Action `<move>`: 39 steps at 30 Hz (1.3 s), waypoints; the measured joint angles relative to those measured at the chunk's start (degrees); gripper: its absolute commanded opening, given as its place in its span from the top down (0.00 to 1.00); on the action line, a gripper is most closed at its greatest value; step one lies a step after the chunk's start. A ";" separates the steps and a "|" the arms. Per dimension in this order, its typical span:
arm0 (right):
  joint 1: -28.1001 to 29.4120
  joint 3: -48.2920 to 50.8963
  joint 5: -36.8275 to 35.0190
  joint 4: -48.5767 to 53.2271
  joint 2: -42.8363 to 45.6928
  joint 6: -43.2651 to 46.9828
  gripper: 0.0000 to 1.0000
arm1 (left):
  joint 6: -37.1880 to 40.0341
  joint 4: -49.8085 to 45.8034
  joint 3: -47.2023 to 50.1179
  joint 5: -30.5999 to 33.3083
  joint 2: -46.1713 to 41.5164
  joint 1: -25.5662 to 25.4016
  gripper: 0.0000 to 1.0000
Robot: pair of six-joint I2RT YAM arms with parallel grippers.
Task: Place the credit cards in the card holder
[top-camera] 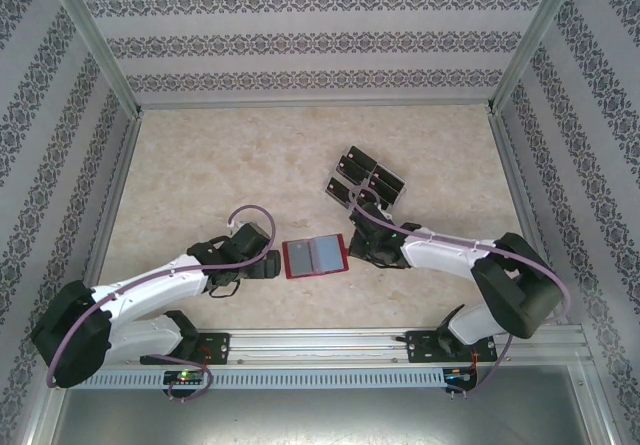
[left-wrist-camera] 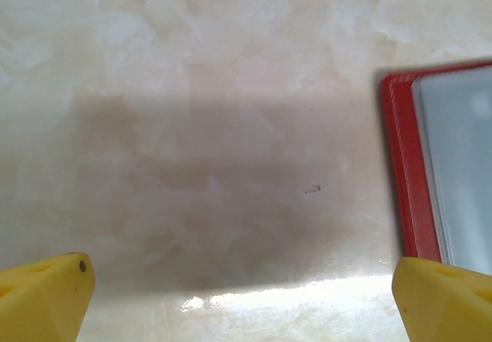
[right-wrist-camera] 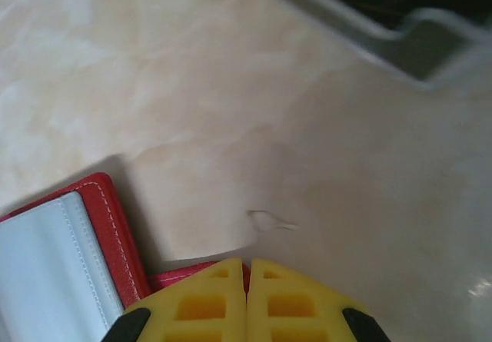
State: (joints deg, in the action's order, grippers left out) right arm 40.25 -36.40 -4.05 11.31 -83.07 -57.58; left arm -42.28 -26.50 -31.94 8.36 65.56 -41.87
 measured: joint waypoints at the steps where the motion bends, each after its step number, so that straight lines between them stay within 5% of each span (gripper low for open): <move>1: 0.02 0.85 -0.39 -0.44 0.87 -1.33 1.00 | 0.02 0.00 -0.20 -0.04 0.20 0.00 0.00; 6: 0.04 1.86 -1.11 -1.20 3.26 -4.48 1.00 | 0.26 0.17 -0.57 -0.28 0.90 0.00 0.00; 8: 0.13 1.84 -1.03 -1.55 3.52 -4.57 0.64 | 0.31 0.15 -0.59 -0.42 1.07 0.00 0.00; 10: 0.13 1.46 -0.76 -1.22 3.52 -3.78 0.51 | 0.42 0.17 -0.59 -0.44 1.11 0.00 0.00; 13: 0.11 -0.31 -0.39 0.57 4.00 -1.49 0.46 | 0.46 0.15 -0.76 -0.44 1.16 0.00 0.00; 22: -6.73 -16.65 3.39 10.75 9.01 15.26 0.43 | 2.19 0.20 -5.20 -0.44 4.39 0.00 0.00; 29: -11.23 -32.72 3.02 19.71 -1.05 33.07 0.44 | 3.21 0.42 -9.18 -0.50 9.68 0.00 0.00; 39: -13.92 -40.72 1.20 29.38 -13.20 47.01 0.56 | 4.35 0.44 -11.93 -0.68 12.61 0.00 0.00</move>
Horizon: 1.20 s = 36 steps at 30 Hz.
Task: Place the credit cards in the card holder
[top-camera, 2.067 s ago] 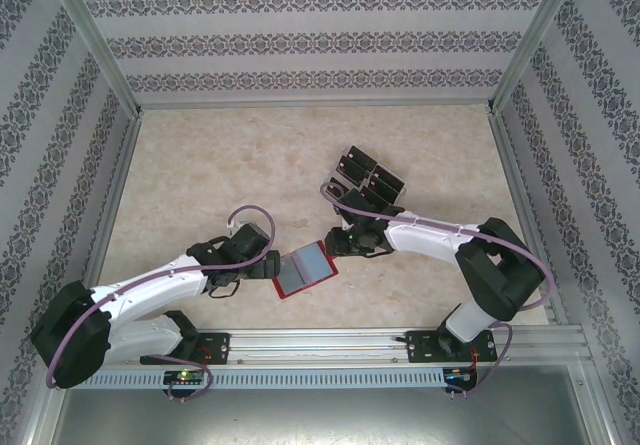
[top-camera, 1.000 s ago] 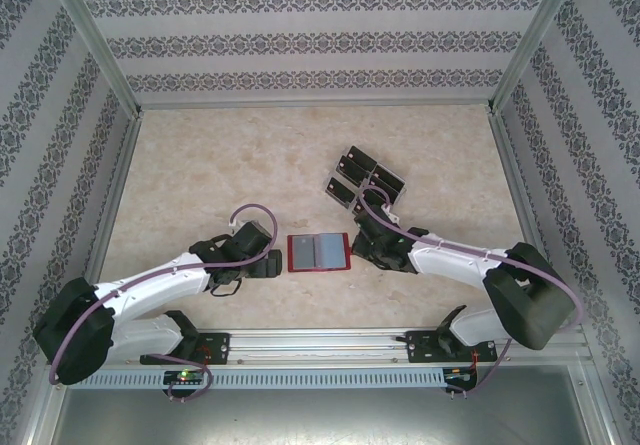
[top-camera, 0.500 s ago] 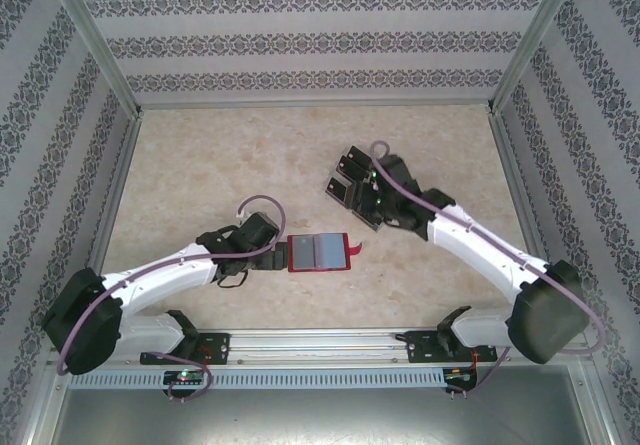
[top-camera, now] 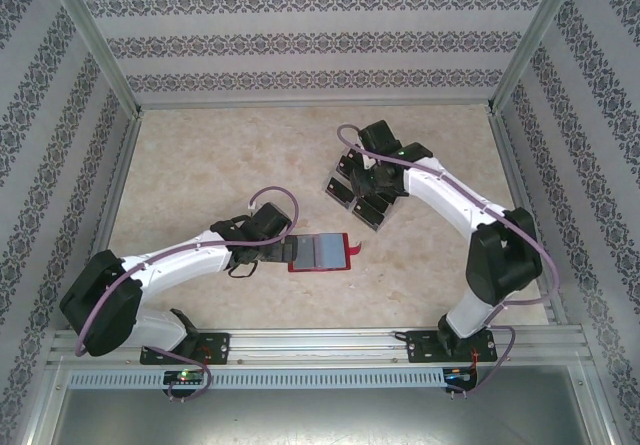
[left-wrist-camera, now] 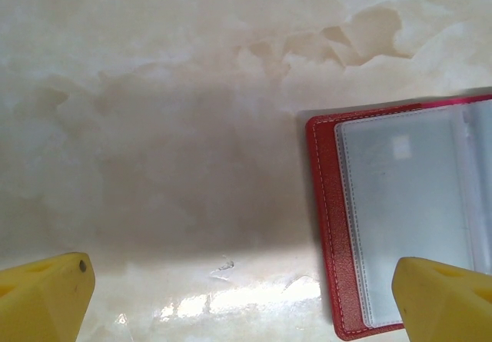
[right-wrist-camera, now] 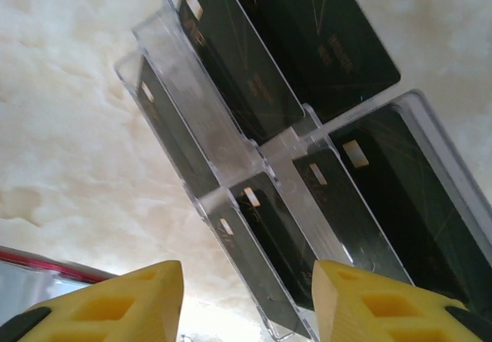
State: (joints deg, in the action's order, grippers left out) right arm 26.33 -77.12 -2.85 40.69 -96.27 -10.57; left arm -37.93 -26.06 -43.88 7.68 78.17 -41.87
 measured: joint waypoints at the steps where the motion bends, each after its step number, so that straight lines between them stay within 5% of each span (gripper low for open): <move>1: -0.22 0.00 -0.26 0.57 -0.61 0.68 0.56 | 0.02 0.00 -0.02 0.00 0.00 0.00 0.00; 19: -0.33 0.07 -4.09 1.03 -5.81 3.41 0.61 | 0.04 0.00 -0.24 -0.20 0.55 0.00 0.00; 29: -0.31 0.70 -5.29 0.11 -6.86 3.76 0.76 | 0.02 0.15 -0.24 -0.20 0.55 0.00 0.00; 36: -0.20 1.07 -5.46 -0.26 -6.91 3.98 0.77 | 0.04 0.90 -0.24 -0.20 0.83 0.00 0.00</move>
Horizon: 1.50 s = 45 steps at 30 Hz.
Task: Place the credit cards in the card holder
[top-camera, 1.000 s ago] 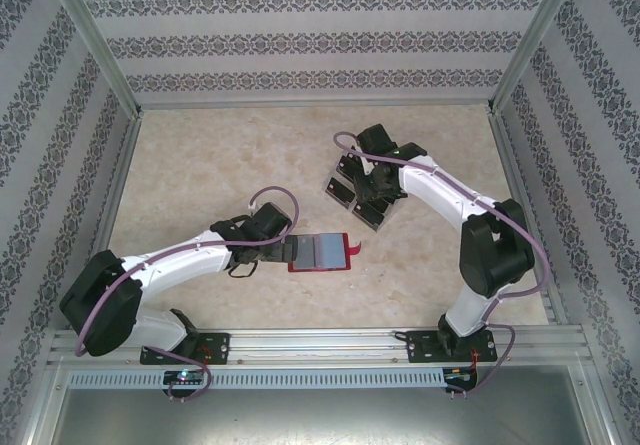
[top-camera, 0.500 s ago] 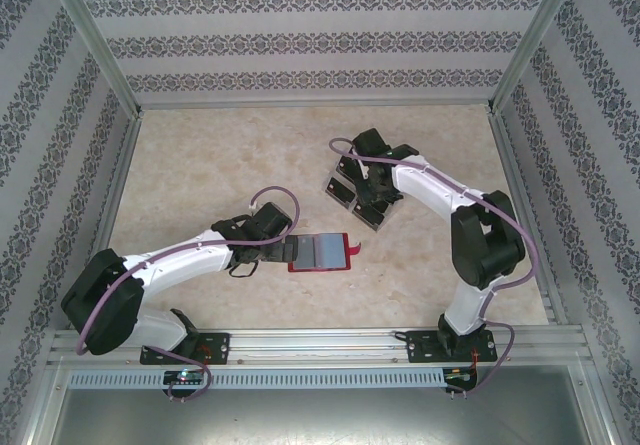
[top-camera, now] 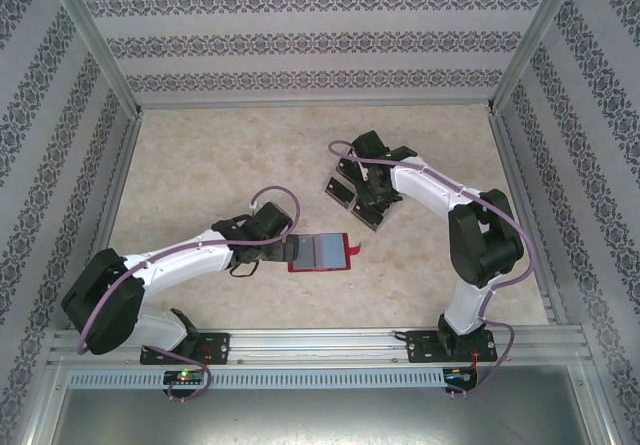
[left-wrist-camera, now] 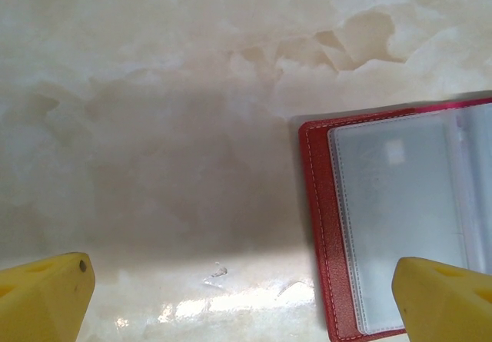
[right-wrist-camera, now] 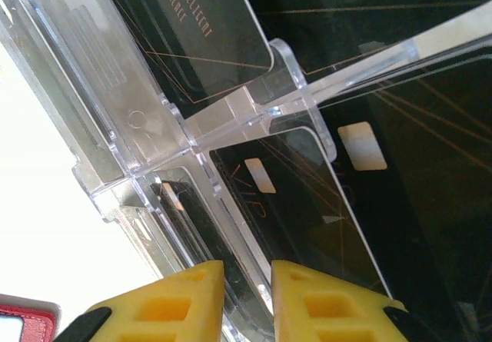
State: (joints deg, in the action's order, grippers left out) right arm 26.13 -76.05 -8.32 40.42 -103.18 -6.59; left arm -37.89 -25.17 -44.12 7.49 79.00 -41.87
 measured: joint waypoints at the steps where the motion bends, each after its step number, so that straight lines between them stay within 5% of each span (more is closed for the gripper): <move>1: 0.00 0.09 -0.02 -0.13 0.00 0.00 0.77 | 0.00 0.09 0.00 0.00 0.04 0.00 0.00; 17: 0.76 0.85 0.22 -0.02 1.42 0.37 0.90 | 0.00 0.35 0.00 -0.22 0.09 0.00 0.00; 27: 0.76 0.85 0.92 0.11 1.53 0.85 0.85 | 0.00 0.33 0.00 -0.22 0.11 0.00 0.00; 34: 1.09 0.79 1.40 0.07 1.55 1.03 0.99 | 0.00 0.33 0.00 -0.22 0.11 0.00 0.00; 45: 1.40 -1.88 3.91 3.08 1.57 2.10 1.00 | 0.00 0.33 0.00 -0.22 0.09 0.00 0.00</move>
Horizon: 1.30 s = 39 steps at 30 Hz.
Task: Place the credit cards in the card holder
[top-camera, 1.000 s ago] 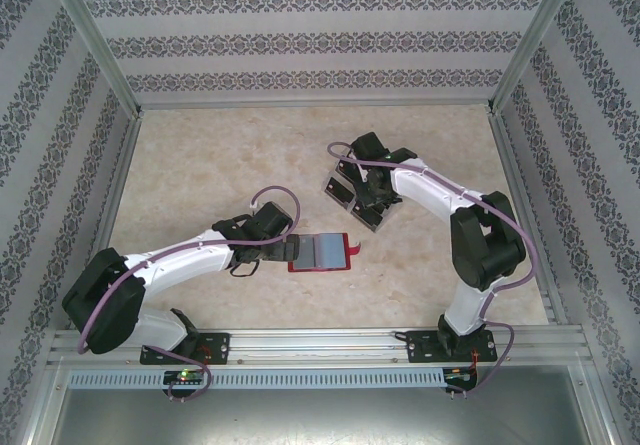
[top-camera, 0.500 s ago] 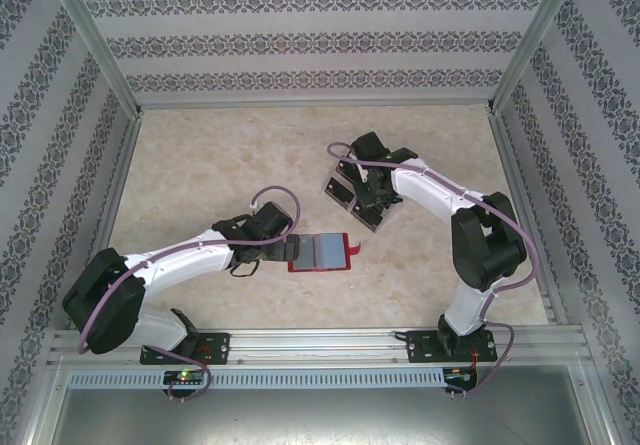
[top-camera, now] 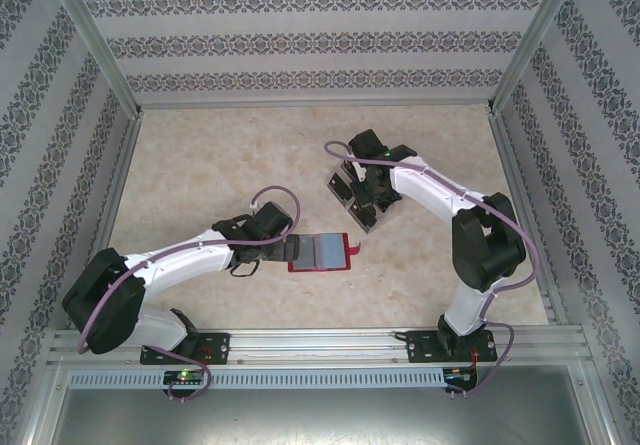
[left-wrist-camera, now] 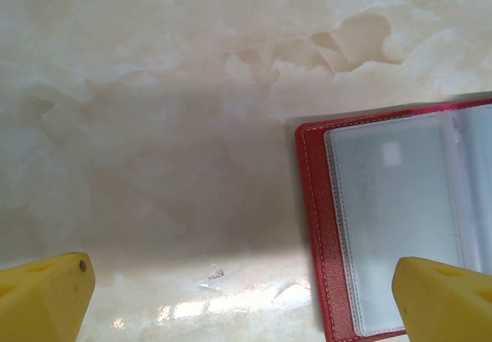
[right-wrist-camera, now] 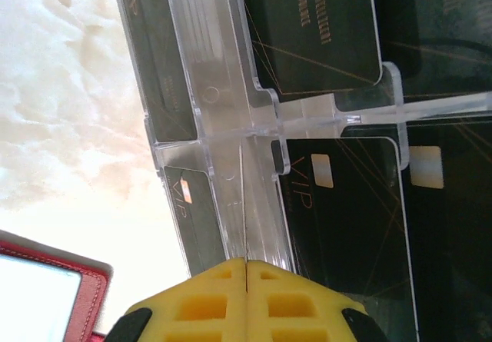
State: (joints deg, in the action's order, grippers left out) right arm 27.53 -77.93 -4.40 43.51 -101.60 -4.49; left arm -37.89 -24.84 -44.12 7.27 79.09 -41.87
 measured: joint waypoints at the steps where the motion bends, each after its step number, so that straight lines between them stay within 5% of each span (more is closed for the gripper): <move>1: 0.00 -0.39 0.17 0.24 0.00 0.00 1.00 | 0.00 0.00 0.00 0.00 0.00 0.00 0.00; 17: 0.00 -1.07 8.70 -0.35 13.14 -4.44 1.00 | 0.66 0.00 -0.28 -0.15 0.55 0.00 0.00; 27: 1.20 25.81 21.18 -21.29 26.62 -25.46 1.00 | 3.72 0.00 -4.63 -2.78 6.27 -0.02 0.00; 39: 7.19 46.71 21.79 -42.86 34.45 -44.78 1.00 | 5.31 -0.20 -5.31 -2.54 11.21 -1.51 0.00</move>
State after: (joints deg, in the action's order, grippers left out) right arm 34.72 -31.22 17.39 0.64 -67.16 -49.28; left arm -32.58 -25.04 -49.43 4.73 90.30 -43.38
